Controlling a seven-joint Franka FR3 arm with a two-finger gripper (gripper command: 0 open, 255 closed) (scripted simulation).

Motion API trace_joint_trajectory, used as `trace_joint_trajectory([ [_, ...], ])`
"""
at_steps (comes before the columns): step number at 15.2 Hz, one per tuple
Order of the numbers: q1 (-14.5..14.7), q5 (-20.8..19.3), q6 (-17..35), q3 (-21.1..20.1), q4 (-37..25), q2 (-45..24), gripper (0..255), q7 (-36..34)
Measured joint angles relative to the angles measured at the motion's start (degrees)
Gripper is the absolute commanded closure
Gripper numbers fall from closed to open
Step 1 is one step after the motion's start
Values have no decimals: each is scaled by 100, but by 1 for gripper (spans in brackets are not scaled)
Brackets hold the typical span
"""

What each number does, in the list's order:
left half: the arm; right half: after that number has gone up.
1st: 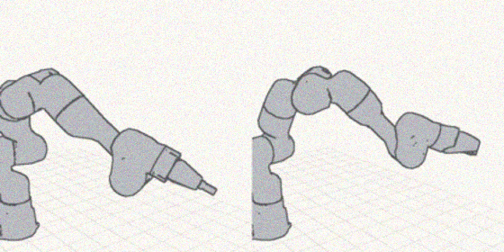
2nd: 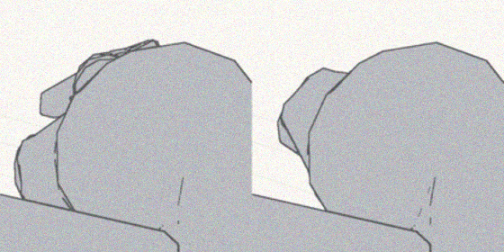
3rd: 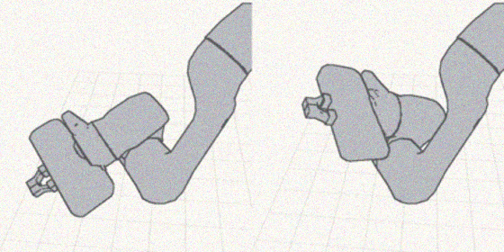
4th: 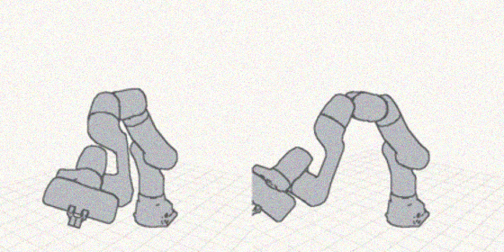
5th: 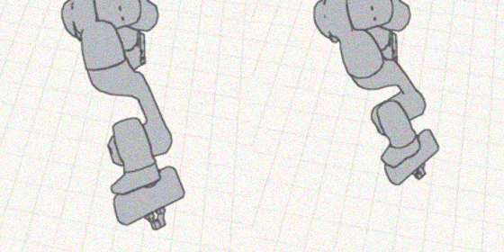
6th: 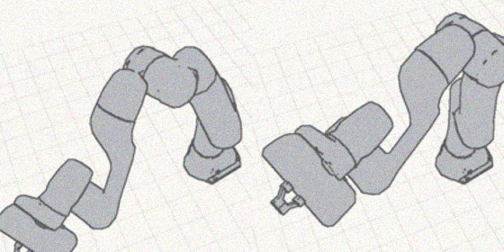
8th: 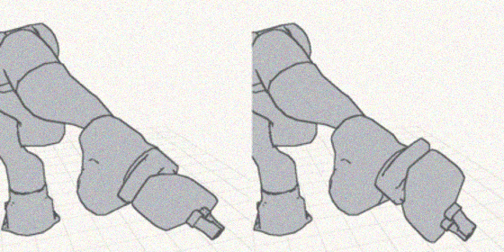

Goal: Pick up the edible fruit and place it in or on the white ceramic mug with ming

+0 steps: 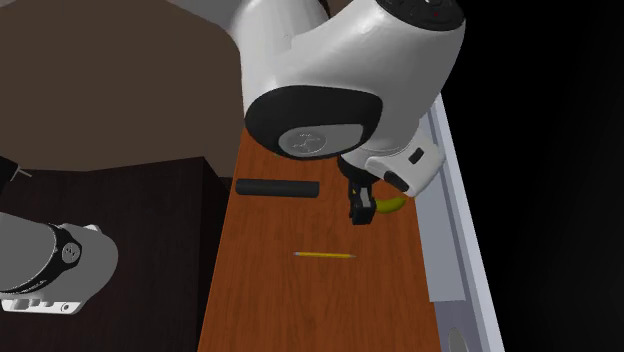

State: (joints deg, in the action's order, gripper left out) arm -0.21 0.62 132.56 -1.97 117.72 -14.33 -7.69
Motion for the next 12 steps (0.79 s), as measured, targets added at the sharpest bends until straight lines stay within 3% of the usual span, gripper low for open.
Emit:
trace_joint_trajectory([
  [7, 16, -44, 183, 32, -1352, -1500, 0, -40],
  [12, 28, -51, 396, 36, -1483, -1837, 0, -51],
])
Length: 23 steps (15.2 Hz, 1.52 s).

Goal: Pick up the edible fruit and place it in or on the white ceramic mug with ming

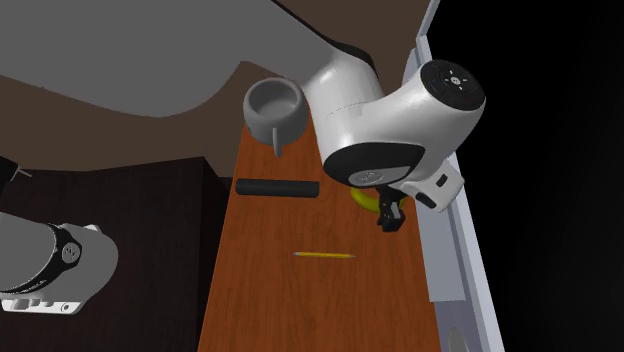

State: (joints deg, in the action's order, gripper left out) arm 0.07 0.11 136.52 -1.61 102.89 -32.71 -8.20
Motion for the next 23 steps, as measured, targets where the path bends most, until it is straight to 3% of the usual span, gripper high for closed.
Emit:
trace_joint_trajectory([
  [9, 10, -6, 186, 3, -28, -211, 0, -8],
  [10, 10, -6, 186, 3, -28, -211, 255, -8],
  [23, 9, -4, 86, 2, -16, -98, 255, -10],
])
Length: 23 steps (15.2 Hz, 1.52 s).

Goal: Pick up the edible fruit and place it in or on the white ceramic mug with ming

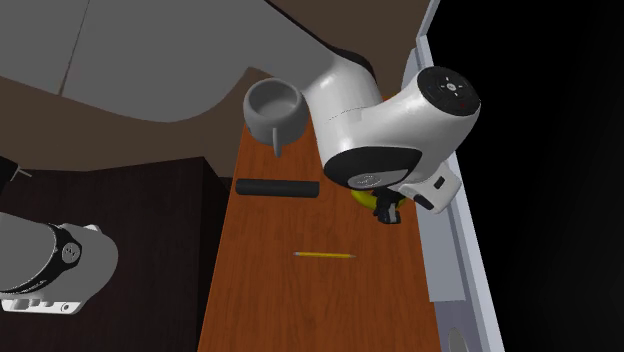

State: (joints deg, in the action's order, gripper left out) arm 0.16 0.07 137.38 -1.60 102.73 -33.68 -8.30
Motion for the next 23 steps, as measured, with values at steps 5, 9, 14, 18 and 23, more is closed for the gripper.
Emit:
trace_joint_trajectory([
  [5, -2, 6, -266, -5, -6, 260, 255, -3],
  [9, 1, 8, -483, -9, -19, 465, 255, -9],
  [14, -6, 14, -774, -12, -90, 685, 255, -5],
  [18, -15, 19, -1035, -12, -194, 842, 255, 4],
  [23, -14, 22, -1349, -15, -342, 1008, 255, -2],
])
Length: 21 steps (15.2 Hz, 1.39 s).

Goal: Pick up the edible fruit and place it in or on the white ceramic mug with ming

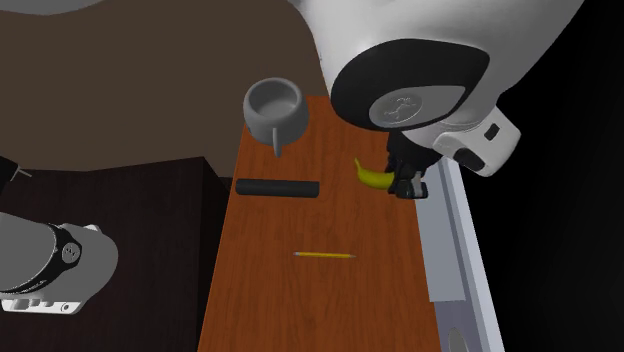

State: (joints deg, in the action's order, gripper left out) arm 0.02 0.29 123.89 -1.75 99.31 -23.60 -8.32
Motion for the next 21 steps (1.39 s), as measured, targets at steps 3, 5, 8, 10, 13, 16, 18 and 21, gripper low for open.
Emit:
trace_joint_trajectory([
  [3, 1, 2, -194, -3, -82, 112, 255, -4],
  [5, -1, 4, -334, -2, -166, 170, 255, -2],
  [8, 32, 0, -418, -17, -118, 300, 255, -54],
  [10, 122, -8, -295, -62, 251, 545, 255, -190],
  [13, 307, -26, -167, -163, 772, 942, 255, -484],
  [16, 508, -37, 12, -292, 1275, 1271, 255, -820],
  [18, 619, -33, 87, -373, 1573, 1496, 255, -1011],
  [21, 819, -26, 183, -533, 1983, 1814, 255, -1369],
])
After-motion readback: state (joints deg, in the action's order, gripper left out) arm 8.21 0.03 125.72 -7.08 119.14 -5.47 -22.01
